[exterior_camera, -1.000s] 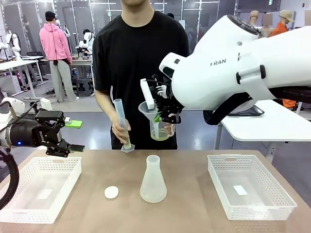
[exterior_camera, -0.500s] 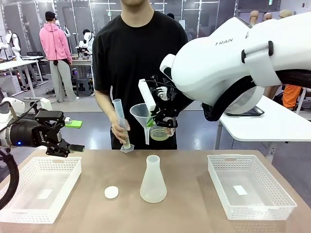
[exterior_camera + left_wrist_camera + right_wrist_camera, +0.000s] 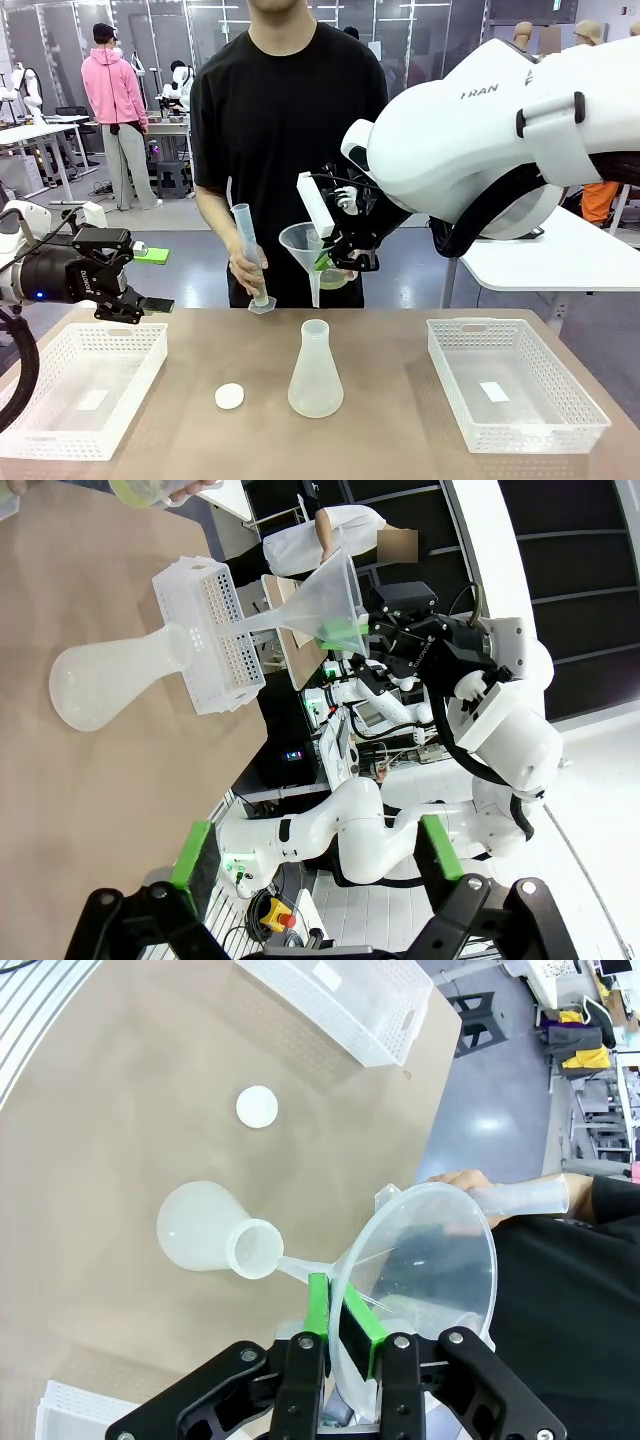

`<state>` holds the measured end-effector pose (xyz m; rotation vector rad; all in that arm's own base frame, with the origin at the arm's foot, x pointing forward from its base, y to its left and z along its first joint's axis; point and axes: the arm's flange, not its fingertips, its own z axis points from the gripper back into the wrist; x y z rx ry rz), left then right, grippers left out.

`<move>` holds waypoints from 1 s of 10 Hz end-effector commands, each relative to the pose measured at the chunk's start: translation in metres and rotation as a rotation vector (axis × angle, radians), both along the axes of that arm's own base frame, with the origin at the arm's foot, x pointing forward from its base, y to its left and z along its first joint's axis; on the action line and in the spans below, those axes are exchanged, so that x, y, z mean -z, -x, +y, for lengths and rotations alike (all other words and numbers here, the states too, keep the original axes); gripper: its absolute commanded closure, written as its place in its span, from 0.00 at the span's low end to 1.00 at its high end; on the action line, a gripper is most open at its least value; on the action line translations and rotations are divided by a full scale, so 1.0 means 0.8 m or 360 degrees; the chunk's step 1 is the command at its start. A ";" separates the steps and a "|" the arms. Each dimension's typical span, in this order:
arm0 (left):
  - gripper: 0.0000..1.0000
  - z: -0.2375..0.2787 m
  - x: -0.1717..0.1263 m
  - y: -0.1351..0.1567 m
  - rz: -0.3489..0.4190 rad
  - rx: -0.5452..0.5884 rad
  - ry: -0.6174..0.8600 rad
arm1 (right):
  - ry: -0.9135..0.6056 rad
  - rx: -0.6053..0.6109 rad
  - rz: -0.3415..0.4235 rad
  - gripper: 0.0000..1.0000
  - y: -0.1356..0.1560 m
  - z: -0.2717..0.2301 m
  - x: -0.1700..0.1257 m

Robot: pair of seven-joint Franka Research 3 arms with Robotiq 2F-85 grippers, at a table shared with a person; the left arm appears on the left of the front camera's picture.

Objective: Prepare the solutions needed for the experiment.
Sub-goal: Pick up the Plastic Funnel and insert it into the Big flask.

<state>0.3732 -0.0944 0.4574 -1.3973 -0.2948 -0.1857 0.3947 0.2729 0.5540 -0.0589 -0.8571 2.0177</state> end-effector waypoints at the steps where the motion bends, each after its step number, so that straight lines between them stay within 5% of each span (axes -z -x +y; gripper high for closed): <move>1: 0.00 0.000 -0.001 0.000 -0.0002 0.0010 0.0024 | -0.0005 0.0004 -0.0002 0.93 -0.004 0.001 0.001; 10: 0.00 0.000 -0.001 0.000 -0.0002 0.0010 0.0024 | -0.0076 -0.0021 0.0013 0.93 0.001 0.004 0.033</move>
